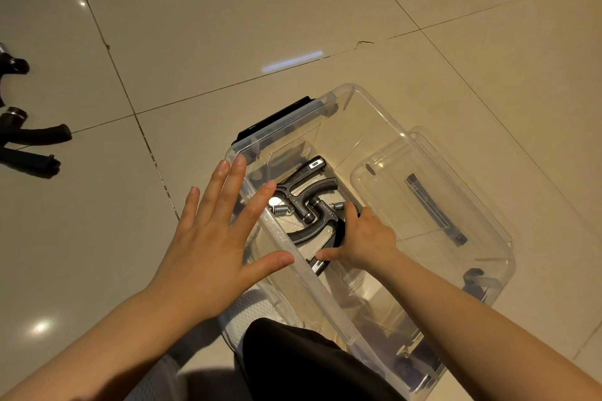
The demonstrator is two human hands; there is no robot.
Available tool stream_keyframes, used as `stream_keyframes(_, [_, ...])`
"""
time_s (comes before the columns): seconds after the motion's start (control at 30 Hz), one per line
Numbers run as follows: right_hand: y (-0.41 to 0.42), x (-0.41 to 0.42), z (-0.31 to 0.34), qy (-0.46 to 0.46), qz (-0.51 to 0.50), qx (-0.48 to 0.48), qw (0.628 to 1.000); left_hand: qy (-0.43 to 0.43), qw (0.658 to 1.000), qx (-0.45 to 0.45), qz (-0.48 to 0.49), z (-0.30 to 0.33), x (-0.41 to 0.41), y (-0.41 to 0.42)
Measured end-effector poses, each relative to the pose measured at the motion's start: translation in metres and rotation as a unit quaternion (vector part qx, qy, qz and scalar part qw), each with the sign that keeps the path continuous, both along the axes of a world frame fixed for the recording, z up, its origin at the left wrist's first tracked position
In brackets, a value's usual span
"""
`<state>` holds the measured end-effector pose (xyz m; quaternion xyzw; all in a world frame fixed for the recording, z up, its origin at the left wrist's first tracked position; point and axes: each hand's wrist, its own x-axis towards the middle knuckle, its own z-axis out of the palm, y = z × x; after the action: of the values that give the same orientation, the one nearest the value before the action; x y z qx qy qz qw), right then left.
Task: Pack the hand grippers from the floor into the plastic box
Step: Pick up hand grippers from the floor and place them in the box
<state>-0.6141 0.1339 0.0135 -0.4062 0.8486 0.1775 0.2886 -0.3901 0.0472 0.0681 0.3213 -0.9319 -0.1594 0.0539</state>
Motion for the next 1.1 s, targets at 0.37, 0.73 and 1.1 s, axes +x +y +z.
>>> stream_keyframes(0.37, [0.006, 0.001, 0.007, 0.015, 0.023, 0.052, 0.998, -0.002, 1.000, 0.003, -0.001, 0.000, 0.001, 0.001])
stream_keyframes(0.73, [-0.012, 0.014, 0.007, -0.011, 0.008, -0.048, 0.999, -0.010, 1.000, 0.001, -0.001, 0.000, 0.002, 0.000])
stream_keyframes(1.1, [0.006, -0.006, -0.024, -0.007, -0.007, -0.093, 0.996, -0.009, 1.000, 0.009, -0.002, 0.001, 0.002, 0.001])
